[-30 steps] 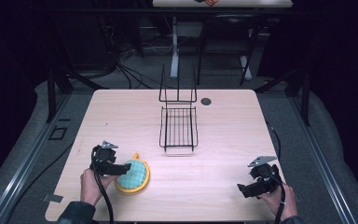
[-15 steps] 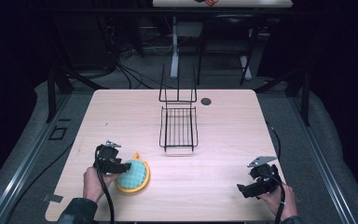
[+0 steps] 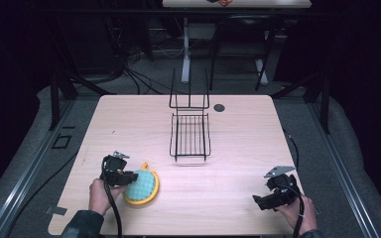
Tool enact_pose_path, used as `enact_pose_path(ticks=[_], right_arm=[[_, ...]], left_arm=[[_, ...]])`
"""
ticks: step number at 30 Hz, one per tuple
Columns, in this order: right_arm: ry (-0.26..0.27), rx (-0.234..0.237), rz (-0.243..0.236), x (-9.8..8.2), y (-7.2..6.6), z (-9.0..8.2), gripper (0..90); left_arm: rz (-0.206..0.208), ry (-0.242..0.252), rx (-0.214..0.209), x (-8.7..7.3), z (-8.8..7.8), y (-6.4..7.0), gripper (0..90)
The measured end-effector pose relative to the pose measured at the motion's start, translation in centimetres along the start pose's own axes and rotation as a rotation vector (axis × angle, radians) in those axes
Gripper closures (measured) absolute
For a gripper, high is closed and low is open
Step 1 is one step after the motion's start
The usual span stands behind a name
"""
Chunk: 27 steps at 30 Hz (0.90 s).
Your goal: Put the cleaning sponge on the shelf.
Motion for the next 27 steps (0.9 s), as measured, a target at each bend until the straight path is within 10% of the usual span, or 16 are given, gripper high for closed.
enact_pose_path(ticks=[27], right_arm=[[0.004, -0.007, -0.005, 0.0, 0.2, -0.2, 2.6]], left_arm=[[0.031, 0.073, 0.027, 0.2, -1.5, 0.4, 87.3]])
Point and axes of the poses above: each handheld gripper's, and its own axes: z roughly forward along the jaws, x roughly out of its top, y roughly to its right, the point moved 2 cm from there along z, roughly forward along the jaws, and after that the axes turned 2 degrees about x, right-handed, at the moved point
